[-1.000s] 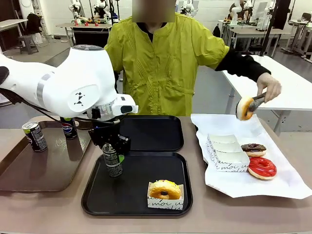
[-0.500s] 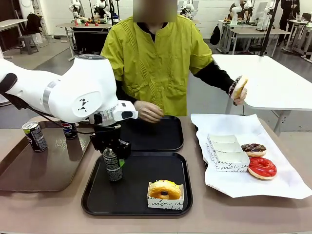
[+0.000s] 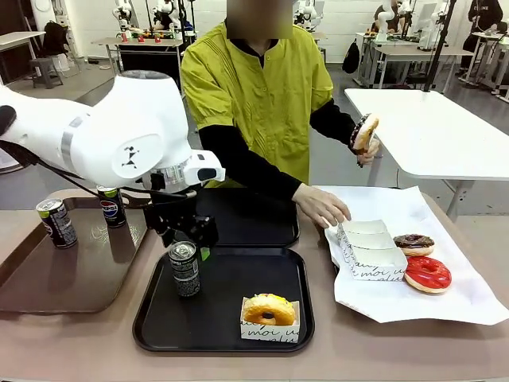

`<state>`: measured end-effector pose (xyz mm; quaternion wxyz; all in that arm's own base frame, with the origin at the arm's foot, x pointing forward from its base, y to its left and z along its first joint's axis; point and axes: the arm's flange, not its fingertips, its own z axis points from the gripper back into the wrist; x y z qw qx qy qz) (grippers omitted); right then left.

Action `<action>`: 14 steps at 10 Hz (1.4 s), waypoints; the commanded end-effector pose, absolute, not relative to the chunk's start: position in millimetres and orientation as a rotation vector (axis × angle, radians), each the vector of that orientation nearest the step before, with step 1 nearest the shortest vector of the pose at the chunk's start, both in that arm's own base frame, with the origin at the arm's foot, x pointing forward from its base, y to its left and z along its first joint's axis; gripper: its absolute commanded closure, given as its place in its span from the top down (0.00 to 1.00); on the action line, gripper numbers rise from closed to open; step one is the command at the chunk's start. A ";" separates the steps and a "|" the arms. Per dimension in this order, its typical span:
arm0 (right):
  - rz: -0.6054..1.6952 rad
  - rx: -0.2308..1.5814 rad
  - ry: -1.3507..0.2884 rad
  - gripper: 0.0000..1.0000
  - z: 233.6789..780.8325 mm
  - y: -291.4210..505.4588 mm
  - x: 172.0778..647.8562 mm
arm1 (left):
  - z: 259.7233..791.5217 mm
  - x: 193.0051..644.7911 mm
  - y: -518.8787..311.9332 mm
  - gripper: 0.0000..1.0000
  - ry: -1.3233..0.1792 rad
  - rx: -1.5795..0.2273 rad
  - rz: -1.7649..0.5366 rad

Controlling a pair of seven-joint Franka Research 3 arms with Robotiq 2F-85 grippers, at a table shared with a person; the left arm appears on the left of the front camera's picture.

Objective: Set up donuts and drinks on trays.
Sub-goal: Pick up one Pepsi coke and place it on the Flat Tray, then pick up one Pepsi coke from the Handle tray and place it on the Flat Tray without a Pepsi coke.

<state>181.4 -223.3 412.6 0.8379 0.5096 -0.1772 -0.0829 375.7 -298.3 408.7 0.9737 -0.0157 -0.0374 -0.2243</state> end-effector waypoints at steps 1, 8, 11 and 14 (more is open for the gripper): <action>-0.164 1.094 -0.392 1.00 412.0 -222.8 181.1 | 438.8 350.3 -292.8 1.00 -0.084 -0.007 -0.424; -0.164 1.094 -0.392 1.00 412.0 -222.8 181.1 | 501.4 289.3 -233.9 1.00 -0.146 -0.038 -0.358; -0.164 1.094 -0.392 1.00 412.0 -222.8 181.1 | 508.3 296.3 -235.8 1.00 -0.131 -0.017 -0.356; -0.164 1.094 -0.392 1.00 412.0 -222.8 181.1 | 508.3 296.3 -235.8 1.00 -0.131 -0.017 -0.356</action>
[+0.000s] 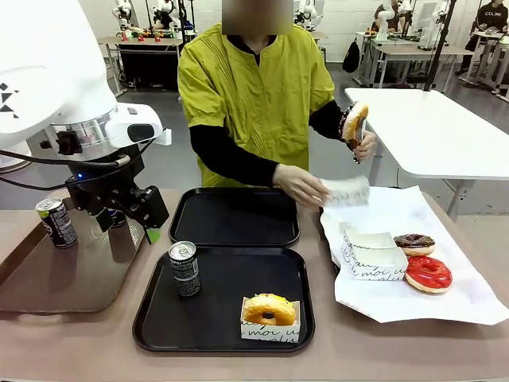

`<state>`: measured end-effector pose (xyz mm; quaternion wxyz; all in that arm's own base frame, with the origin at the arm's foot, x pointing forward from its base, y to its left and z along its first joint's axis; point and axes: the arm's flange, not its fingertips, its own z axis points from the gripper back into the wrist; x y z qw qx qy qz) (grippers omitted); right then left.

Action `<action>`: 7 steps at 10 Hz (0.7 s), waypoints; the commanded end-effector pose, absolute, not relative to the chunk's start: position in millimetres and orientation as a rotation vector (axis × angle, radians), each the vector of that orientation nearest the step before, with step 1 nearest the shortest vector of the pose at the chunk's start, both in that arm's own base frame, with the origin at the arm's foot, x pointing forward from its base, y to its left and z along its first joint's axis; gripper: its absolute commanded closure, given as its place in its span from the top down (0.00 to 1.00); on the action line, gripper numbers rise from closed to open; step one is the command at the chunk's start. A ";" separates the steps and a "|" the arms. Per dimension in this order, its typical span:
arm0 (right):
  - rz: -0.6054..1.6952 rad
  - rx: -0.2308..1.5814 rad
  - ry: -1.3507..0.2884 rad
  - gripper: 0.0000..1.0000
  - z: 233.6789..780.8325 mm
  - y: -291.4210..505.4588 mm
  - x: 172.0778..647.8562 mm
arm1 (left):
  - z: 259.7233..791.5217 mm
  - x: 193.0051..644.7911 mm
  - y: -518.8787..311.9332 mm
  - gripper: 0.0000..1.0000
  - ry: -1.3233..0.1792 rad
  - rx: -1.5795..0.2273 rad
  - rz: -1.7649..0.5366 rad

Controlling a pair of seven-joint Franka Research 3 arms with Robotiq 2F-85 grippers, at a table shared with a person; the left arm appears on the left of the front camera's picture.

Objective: Set up donuts and drinks on trays.
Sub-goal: Pick up one Pepsi coke from the Handle tray and place it on the Flat Tray without a Pepsi coke.

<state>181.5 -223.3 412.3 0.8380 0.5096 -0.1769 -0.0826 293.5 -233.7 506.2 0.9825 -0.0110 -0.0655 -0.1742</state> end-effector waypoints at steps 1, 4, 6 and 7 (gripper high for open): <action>-0.164 1.094 -0.392 1.00 412.0 -222.8 181.1 | 508.3 296.3 -235.8 1.00 -0.131 -0.017 -0.356; -0.164 1.094 -0.392 1.00 412.0 -222.8 181.1 | 506.0 293.1 -234.5 1.00 -0.132 -0.021 -0.352; -0.164 1.094 -0.392 1.00 412.0 -222.8 181.1 | 539.6 342.3 -184.0 1.00 -0.221 -0.010 -0.226; -0.164 1.094 -0.392 1.00 412.0 -222.8 181.1 | 556.2 367.8 -141.8 1.00 -0.262 0.011 -0.145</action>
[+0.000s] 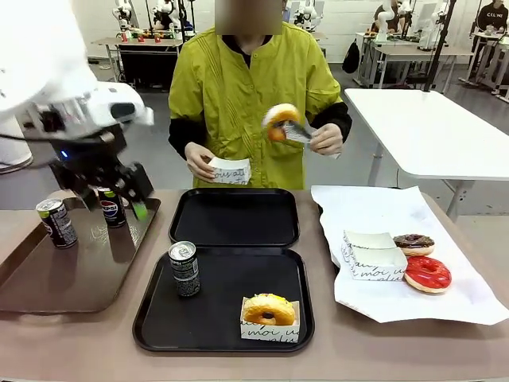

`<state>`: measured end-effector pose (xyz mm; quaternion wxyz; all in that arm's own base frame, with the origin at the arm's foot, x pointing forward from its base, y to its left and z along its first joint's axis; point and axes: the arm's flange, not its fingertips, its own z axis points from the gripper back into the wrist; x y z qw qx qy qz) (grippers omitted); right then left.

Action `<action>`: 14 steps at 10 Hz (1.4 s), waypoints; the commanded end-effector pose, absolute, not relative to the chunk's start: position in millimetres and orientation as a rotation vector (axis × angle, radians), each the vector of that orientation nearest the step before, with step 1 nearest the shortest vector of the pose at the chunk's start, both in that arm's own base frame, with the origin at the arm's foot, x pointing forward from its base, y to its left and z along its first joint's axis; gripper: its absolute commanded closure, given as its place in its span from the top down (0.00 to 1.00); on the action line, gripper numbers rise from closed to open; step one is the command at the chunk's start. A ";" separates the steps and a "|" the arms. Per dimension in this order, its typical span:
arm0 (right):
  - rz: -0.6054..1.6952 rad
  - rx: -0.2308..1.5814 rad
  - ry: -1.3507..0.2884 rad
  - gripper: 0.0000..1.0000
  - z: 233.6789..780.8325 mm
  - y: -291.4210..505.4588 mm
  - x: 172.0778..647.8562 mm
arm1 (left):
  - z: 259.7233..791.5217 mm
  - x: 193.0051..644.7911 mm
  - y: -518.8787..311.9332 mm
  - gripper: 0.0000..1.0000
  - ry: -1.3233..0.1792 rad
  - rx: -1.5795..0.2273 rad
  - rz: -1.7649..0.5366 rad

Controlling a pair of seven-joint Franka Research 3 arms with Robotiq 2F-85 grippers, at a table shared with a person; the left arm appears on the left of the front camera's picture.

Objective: Set up donuts and drinks on trays.
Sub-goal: Pick up one Pepsi coke from the Handle tray and place it on the Flat Tray without a Pepsi coke.

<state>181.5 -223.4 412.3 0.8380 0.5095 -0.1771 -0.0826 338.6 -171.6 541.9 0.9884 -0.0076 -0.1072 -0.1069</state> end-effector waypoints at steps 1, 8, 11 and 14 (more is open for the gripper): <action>-0.164 1.094 -0.392 1.00 412.0 -222.8 181.1 | 564.0 376.7 -99.2 1.00 -0.280 0.010 -0.065; -0.164 1.094 -0.392 1.00 412.0 -222.8 181.1 | 519.2 444.9 18.4 1.00 -0.114 -0.066 0.153; -0.164 1.094 -0.392 1.00 412.0 -222.8 181.1 | 517.3 444.7 18.9 1.00 -0.122 -0.021 0.160; -0.164 1.094 -0.392 1.00 412.0 -222.8 181.1 | 517.3 444.7 18.9 1.00 -0.122 -0.021 0.160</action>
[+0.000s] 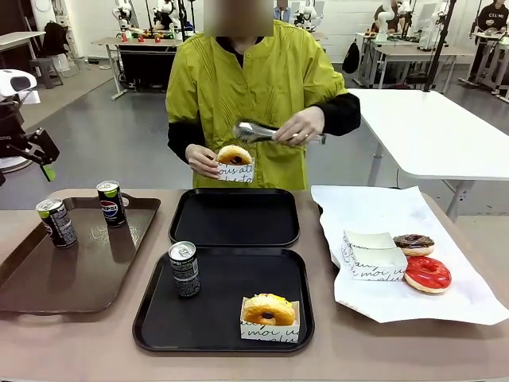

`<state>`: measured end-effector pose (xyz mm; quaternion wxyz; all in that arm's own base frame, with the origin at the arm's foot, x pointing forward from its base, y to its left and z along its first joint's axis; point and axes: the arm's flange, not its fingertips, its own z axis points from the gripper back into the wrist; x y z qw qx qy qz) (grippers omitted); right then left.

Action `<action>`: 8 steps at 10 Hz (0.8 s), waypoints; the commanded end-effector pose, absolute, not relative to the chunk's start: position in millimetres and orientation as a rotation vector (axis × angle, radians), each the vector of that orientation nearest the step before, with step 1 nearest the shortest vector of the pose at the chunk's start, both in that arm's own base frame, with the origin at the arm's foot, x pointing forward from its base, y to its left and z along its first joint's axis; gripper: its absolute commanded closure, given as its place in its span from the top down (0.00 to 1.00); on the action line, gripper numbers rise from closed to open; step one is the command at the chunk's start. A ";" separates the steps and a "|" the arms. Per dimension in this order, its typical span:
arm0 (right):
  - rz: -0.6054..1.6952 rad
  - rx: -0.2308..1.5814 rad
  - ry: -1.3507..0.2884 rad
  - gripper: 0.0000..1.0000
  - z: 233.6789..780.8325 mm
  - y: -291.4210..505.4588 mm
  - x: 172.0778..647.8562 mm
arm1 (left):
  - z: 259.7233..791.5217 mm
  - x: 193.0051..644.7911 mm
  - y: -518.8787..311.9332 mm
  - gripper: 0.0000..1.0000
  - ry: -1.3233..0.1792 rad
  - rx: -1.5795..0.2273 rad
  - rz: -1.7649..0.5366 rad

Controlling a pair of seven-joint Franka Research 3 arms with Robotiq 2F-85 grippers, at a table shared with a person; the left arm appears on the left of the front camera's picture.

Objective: Set up donuts and drinks on trays.
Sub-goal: Pick up one Pepsi coke from the Handle tray and place it on the Flat Tray without a Pepsi coke.

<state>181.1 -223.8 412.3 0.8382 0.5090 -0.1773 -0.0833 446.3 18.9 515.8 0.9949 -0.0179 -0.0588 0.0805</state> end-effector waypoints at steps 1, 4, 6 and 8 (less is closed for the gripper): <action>-0.164 1.094 -0.392 1.00 412.0 -222.8 181.1 | 517.3 444.7 18.9 1.00 -0.122 -0.021 0.160; -0.164 1.094 -0.392 1.00 412.0 -222.8 181.1 | 507.0 452.3 25.6 1.00 -0.127 -0.043 0.176; -0.164 1.094 -0.392 1.00 412.0 -222.8 181.1 | 489.2 472.5 30.8 1.00 -0.139 -0.041 0.156; -0.164 1.094 -0.392 1.00 412.0 -222.8 181.1 | 468.2 479.9 33.3 1.00 -0.137 -0.041 0.138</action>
